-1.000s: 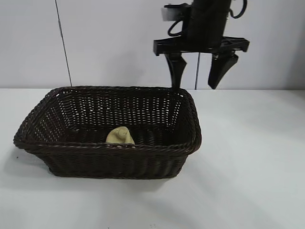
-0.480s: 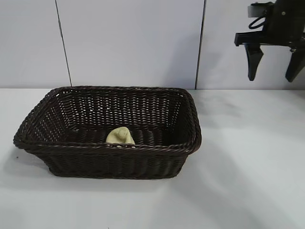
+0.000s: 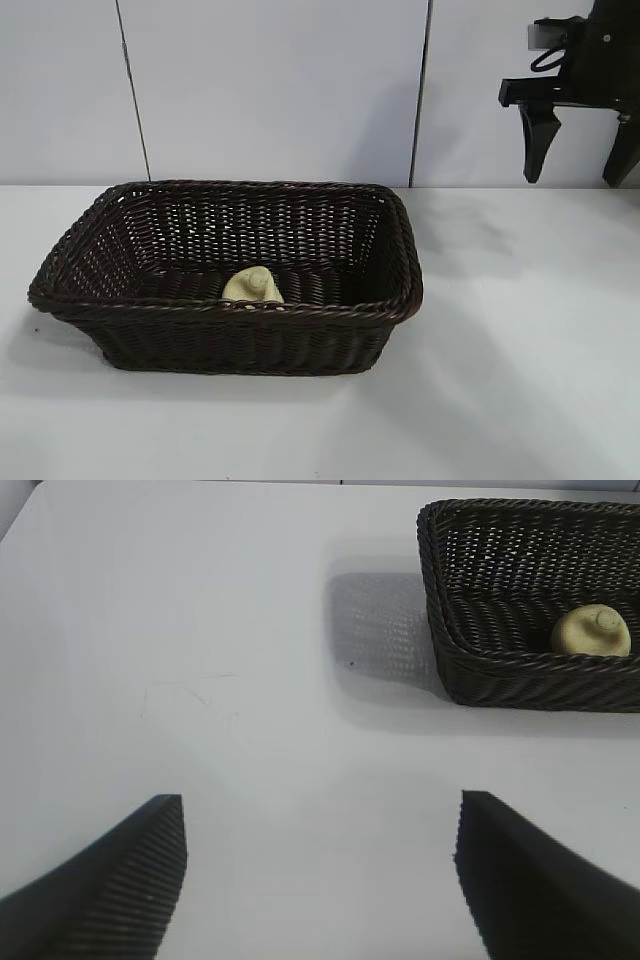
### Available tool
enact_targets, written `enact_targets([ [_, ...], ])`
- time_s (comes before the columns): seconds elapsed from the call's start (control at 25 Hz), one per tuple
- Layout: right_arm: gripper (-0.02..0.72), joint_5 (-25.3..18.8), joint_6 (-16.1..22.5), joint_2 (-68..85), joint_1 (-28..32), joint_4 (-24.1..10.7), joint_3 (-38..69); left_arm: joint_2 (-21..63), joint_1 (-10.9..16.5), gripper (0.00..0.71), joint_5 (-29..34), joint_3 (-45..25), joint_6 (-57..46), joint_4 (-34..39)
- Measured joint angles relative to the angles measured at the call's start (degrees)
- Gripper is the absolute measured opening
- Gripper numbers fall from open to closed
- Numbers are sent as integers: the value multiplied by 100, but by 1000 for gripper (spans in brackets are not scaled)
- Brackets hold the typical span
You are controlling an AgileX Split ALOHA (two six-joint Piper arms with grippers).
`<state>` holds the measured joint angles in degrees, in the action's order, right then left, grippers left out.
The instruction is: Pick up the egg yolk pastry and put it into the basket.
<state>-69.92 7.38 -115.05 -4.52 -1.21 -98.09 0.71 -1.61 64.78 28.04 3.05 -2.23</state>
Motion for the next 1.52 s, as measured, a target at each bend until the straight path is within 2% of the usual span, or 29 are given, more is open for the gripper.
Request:
enact_targets([
  [0.32,546,26,-95,1281,-163,64,1795,0,0,542,0,0,0,0],
  [0.64,546,61,-118,3196,-199,166,3898,0,0,542,0,0,0,0],
  [1.12,546,1096,-118,6073,-199,187,6697,0,0,542,0,0,0,0],
  [1.24,546,1064,-118,6628,-199,187,7083,0,0,542,0,0,0,0],
  [1.52,546,1077,-118,7828,-199,187,7108,0,0,542,0,0,0,0],
])
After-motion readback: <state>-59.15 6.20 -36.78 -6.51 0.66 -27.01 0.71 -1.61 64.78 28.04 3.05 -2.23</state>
